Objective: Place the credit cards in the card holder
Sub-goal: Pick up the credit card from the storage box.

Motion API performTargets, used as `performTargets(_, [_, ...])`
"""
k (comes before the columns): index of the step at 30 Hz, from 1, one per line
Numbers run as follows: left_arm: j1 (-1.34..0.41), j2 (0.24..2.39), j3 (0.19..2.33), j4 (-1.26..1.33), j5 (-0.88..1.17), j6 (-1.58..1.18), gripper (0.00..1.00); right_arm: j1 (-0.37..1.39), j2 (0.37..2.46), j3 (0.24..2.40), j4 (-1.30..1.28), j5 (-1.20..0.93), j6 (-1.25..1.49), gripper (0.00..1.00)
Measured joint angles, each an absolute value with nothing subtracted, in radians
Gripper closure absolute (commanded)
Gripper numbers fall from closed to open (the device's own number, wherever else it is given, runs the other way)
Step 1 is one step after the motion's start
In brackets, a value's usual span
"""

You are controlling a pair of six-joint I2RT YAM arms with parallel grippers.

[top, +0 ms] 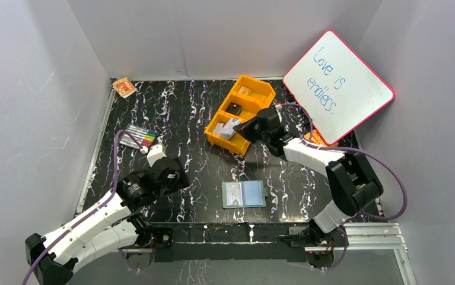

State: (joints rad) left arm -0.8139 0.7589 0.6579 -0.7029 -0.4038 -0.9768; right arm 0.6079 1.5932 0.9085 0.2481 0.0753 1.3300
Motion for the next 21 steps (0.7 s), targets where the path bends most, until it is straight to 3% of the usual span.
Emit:
performTargets(11, [-0.814,0.755,0.651,-0.681,-0.404,-0.973,0.26,0.558,1.515,1.174,-0.214,-0.011,1.359,1.00])
performTargets(21, [-0.814,0.758,0.648,-0.645,-0.403,-0.969,0.26,0.515,1.366,1.090,-0.213,-0.071,1.307,1.00])
